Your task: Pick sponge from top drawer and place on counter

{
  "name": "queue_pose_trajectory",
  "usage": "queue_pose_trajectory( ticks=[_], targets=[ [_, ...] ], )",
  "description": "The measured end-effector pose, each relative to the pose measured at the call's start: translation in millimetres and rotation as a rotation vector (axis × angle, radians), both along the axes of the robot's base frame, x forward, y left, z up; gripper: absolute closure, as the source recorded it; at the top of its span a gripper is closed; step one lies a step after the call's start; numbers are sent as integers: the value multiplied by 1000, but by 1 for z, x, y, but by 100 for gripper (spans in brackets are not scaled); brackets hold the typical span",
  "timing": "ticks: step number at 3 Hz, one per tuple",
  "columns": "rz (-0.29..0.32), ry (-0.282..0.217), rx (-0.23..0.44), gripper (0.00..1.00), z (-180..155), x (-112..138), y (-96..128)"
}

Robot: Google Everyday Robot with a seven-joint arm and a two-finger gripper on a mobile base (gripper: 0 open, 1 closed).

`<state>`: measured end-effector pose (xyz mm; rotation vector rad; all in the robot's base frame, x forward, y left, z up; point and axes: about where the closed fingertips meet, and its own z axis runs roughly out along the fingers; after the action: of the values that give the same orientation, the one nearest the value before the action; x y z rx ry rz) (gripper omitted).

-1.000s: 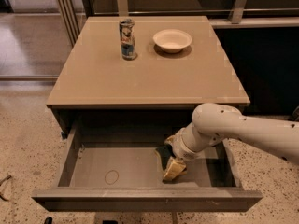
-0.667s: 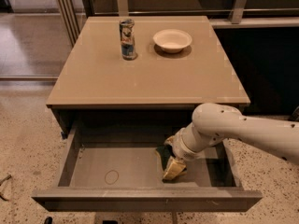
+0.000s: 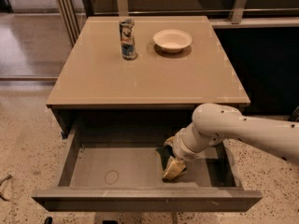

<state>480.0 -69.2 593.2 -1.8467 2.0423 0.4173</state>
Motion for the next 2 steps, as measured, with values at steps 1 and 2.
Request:
queue_pose_trajectory(
  ticks=[1, 2],
  targets=[
    [4, -13, 7, 100, 18, 2, 2],
    [10, -35, 4, 100, 55, 10, 7]
  ],
)
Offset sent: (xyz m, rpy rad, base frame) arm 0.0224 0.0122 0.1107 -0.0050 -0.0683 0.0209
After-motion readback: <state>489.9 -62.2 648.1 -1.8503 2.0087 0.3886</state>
